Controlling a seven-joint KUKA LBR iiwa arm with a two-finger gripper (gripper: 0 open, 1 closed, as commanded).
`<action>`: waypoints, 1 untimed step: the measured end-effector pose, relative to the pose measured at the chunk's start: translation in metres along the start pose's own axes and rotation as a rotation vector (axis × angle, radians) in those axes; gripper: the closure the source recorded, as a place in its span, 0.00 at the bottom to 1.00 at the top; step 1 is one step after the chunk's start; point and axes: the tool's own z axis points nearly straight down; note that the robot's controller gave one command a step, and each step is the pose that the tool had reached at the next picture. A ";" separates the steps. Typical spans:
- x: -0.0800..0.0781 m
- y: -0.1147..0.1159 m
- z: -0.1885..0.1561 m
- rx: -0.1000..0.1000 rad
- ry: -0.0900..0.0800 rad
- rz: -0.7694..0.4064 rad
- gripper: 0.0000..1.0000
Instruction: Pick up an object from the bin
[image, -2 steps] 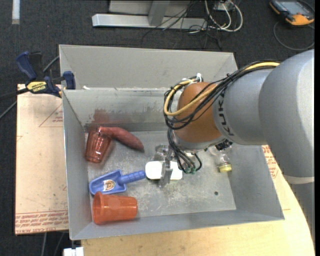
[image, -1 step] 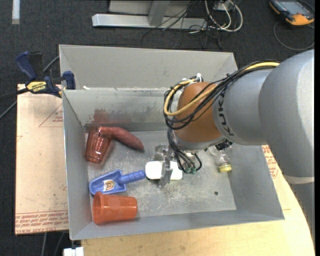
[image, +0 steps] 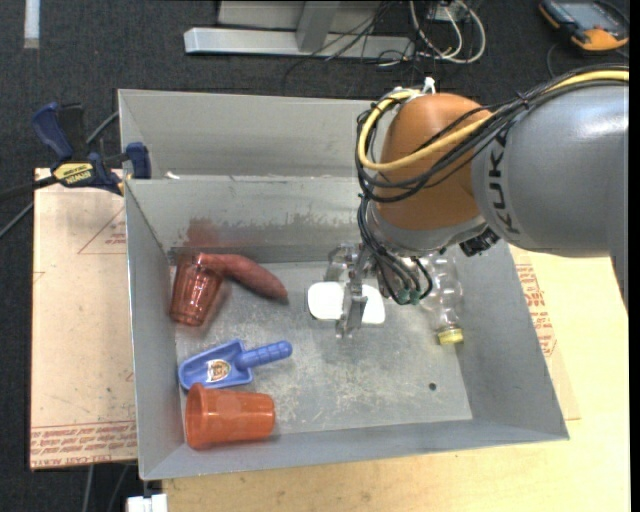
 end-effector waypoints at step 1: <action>0.000 0.000 0.000 0.000 0.000 0.000 1.00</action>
Offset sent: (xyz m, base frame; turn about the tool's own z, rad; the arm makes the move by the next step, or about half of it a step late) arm 0.0008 0.0149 0.1489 0.0248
